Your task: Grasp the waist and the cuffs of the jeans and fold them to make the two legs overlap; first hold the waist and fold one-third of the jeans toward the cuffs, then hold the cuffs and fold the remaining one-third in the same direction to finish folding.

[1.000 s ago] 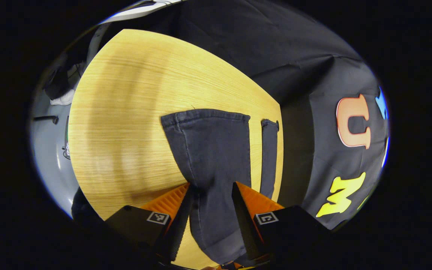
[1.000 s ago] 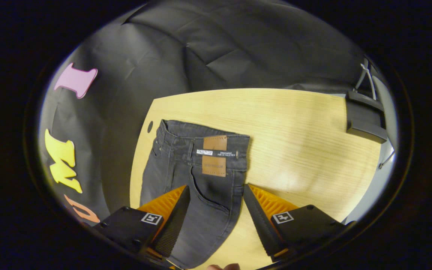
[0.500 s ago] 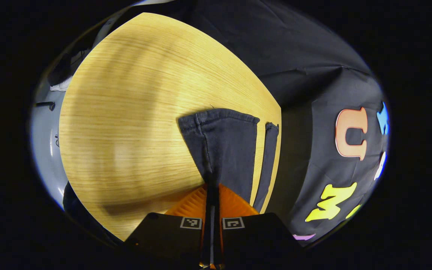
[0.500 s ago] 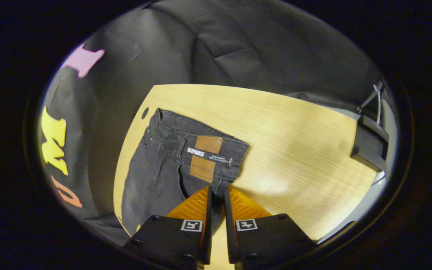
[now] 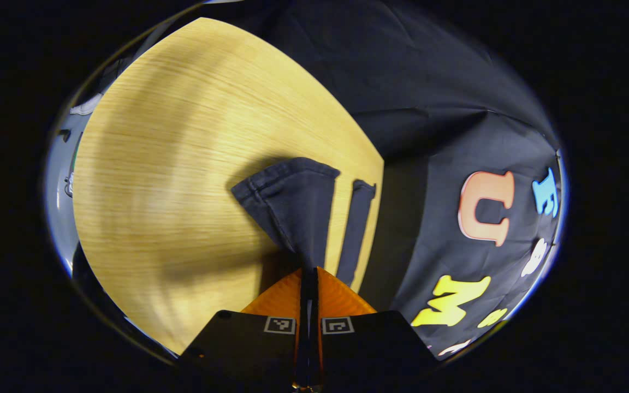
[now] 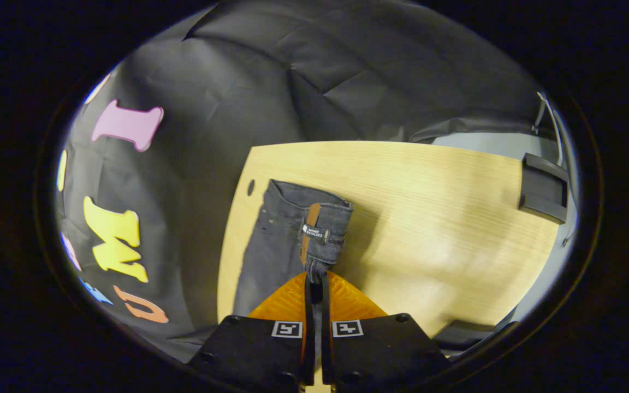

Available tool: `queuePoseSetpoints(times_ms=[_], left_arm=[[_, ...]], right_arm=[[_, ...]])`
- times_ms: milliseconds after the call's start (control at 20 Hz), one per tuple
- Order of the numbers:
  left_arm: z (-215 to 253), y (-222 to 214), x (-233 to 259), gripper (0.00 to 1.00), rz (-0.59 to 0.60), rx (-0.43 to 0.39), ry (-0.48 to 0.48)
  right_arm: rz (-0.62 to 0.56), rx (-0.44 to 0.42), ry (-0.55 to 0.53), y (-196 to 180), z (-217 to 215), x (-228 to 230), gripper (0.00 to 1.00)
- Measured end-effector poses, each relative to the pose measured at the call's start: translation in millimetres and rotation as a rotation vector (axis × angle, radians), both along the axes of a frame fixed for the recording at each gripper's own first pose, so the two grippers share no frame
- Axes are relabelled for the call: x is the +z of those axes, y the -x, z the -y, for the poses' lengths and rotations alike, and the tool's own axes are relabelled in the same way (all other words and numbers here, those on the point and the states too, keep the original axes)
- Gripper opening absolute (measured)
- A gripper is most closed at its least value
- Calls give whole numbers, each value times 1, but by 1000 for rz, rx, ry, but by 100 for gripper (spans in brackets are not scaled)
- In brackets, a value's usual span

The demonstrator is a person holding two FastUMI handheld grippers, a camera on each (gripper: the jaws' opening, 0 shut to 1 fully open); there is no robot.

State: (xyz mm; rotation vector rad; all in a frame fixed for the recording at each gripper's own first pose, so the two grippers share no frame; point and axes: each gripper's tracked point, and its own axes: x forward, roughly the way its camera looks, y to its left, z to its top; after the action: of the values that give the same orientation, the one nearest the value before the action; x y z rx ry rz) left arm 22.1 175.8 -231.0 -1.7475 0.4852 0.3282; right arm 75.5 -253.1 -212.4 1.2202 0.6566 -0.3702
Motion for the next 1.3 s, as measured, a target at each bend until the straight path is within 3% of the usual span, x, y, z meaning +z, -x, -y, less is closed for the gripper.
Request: queuePoseSetpoints(times_ms=[100, 400, 500, 550, 600, 750, 850, 900, 1050, 1200, 1250, 1300], left_arm=[[-1, -13, 27, 4, 49, -8, -17], [-13, -66, 87, 4, 133, -62, -69], [-19, -87, 85, 4, 117, -92, -93], [-20, -97, 84, 4, 109, -106, -105], [-18, -110, 84, 4, 108, -127, -125], [-19, -145, 78, 4, 89, -165, -163], [-18, -168, 64, 4, 54, -204, -232], [-17, -179, 58, 4, 53, -222, -256], [-20, -224, 62, 4, 75, -192, -188], [-12, -252, 24, 4, 0, -239, -257], [-9, -260, 12, 4, -24, -257, -272], [-7, -267, 2, 4, -46, -275, -291]], right_arm=[[49, 16, -10, -13, -5, 25, 2], [153, 77, -3, -64, -19, 88, 6], [167, 82, -1, -84, -24, 93, 6], [176, 82, -5, -96, -26, 94, 1], [186, 79, -10, -108, -28, 96, 6], [237, 66, -26, -146, -39, 100, 2], [276, 56, -46, -171, -45, 100, 5], [289, 54, -49, -184, -46, 96, 2], [307, 41, -26, -215, -43, 81, 5], [295, 23, -11, -244, -37, 55, 5], [283, 24, 2, -255, -38, 44, 1], [277, 29, 14, -263, -39, 36, 6]])
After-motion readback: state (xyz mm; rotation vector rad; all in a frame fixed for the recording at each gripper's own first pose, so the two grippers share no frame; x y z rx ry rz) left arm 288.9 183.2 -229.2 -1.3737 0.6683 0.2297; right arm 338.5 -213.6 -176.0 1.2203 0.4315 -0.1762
